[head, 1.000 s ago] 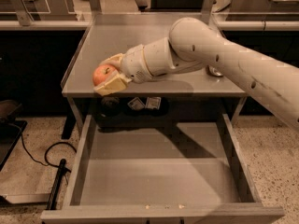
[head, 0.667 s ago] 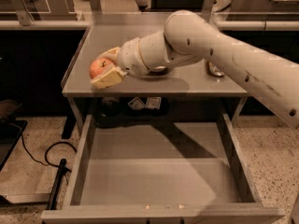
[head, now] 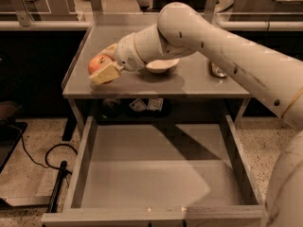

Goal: Pick apple from top drawer and place on counter

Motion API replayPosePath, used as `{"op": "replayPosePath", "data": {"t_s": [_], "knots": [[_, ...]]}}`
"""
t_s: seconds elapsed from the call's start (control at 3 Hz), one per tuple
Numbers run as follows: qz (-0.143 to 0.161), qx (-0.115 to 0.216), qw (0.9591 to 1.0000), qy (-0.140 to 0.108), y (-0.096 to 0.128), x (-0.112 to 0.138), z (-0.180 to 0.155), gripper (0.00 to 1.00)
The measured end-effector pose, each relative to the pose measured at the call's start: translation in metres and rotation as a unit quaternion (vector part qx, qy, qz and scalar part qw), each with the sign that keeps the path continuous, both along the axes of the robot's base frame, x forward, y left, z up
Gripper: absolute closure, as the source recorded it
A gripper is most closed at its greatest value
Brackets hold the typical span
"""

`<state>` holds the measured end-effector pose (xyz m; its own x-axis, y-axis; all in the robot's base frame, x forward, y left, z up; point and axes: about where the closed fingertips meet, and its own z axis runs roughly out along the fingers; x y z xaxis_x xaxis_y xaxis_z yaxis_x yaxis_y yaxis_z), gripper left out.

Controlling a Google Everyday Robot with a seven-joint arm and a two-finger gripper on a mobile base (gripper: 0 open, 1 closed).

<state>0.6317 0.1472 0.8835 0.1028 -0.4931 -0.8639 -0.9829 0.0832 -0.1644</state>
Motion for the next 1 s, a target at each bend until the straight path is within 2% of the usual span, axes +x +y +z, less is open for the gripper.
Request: {"op": "replayPosePath", "data": {"t_s": [0.33,1.0], "knots": [[0.005,-0.005,0.9997,0.022,0.006,0.012,-0.012,1.0],[0.02,-0.015,0.9986,0.048,0.015,0.03,-0.029,1.0]]}}
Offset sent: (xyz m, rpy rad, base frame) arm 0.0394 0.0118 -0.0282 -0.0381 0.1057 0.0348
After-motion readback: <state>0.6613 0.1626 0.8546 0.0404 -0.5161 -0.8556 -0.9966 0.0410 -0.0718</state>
